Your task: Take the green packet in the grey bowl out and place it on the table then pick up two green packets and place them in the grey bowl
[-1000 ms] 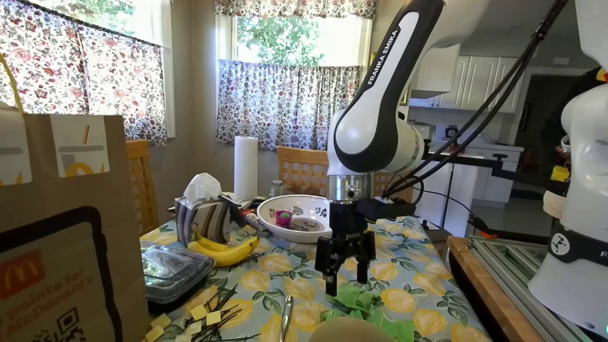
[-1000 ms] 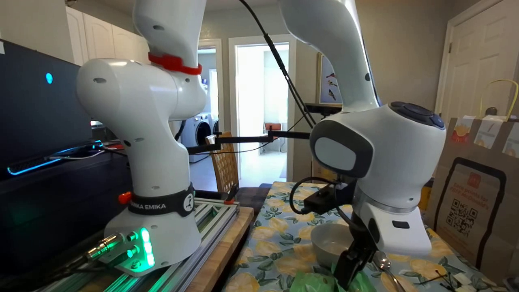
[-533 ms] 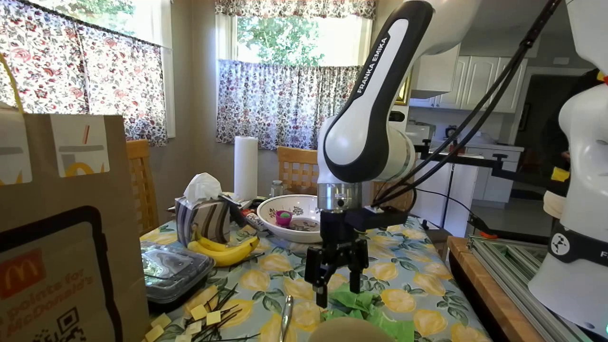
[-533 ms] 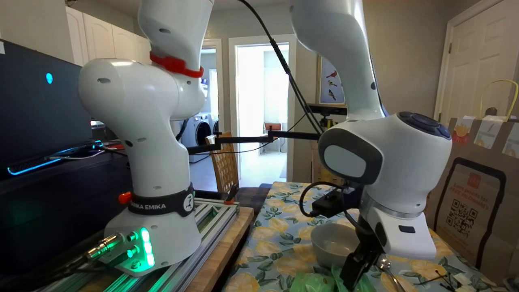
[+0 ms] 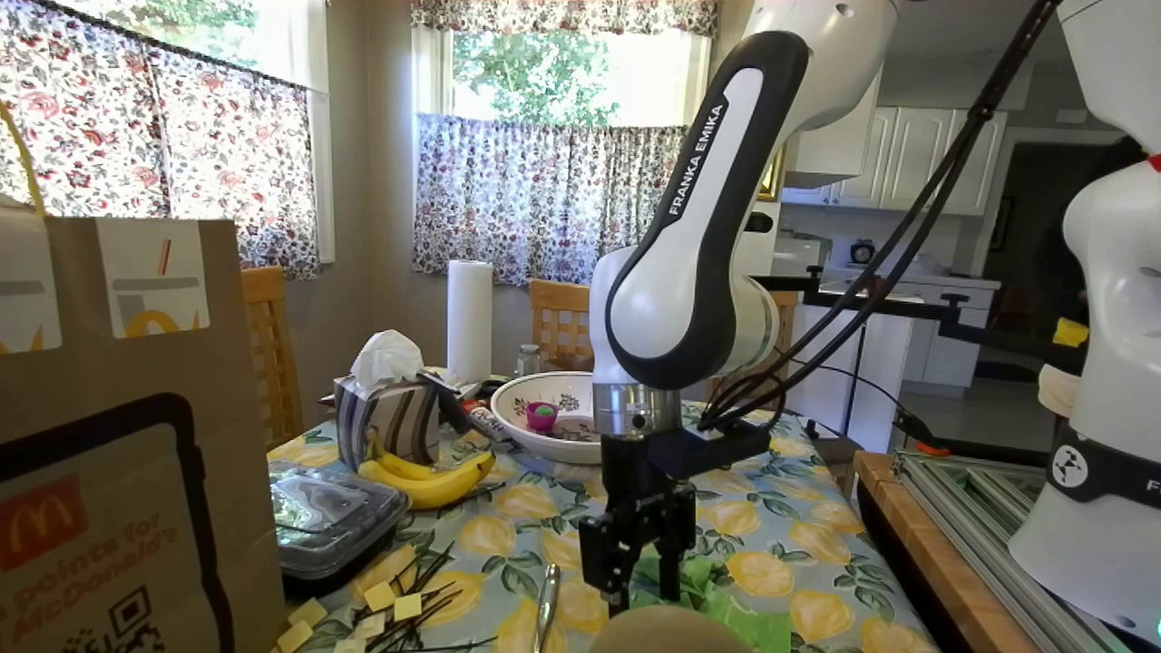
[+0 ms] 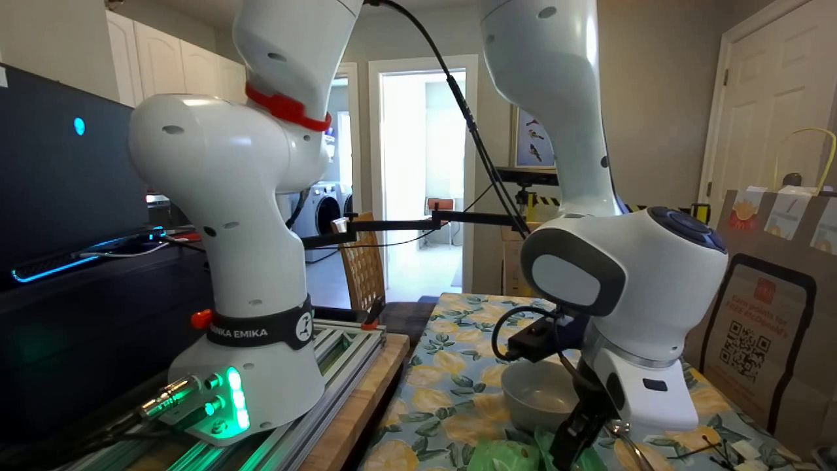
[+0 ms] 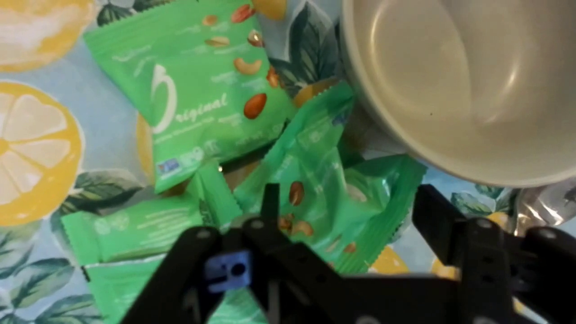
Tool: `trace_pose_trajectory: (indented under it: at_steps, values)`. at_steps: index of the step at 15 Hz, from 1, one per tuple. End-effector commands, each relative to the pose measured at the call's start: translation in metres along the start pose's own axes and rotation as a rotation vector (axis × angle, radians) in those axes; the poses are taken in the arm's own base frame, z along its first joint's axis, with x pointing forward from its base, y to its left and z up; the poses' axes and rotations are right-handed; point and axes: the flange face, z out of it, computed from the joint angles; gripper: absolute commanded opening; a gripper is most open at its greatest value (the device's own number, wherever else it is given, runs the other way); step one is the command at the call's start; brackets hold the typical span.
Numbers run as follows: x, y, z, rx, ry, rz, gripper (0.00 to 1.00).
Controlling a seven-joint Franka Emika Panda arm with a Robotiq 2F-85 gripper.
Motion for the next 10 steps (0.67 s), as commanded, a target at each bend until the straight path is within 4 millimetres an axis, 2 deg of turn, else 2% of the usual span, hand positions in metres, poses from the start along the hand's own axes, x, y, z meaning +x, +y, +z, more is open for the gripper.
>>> trace_pose_trajectory:
  at_steps: [1, 7, 10]
  values:
    - [0.006, -0.009, 0.007, -0.024, -0.007, -0.002, 0.44]
    - [-0.012, -0.012, -0.005, -0.042, 0.024, -0.039, 0.04]
    - [-0.025, -0.010, -0.016, -0.072, 0.048, -0.078, 0.06]
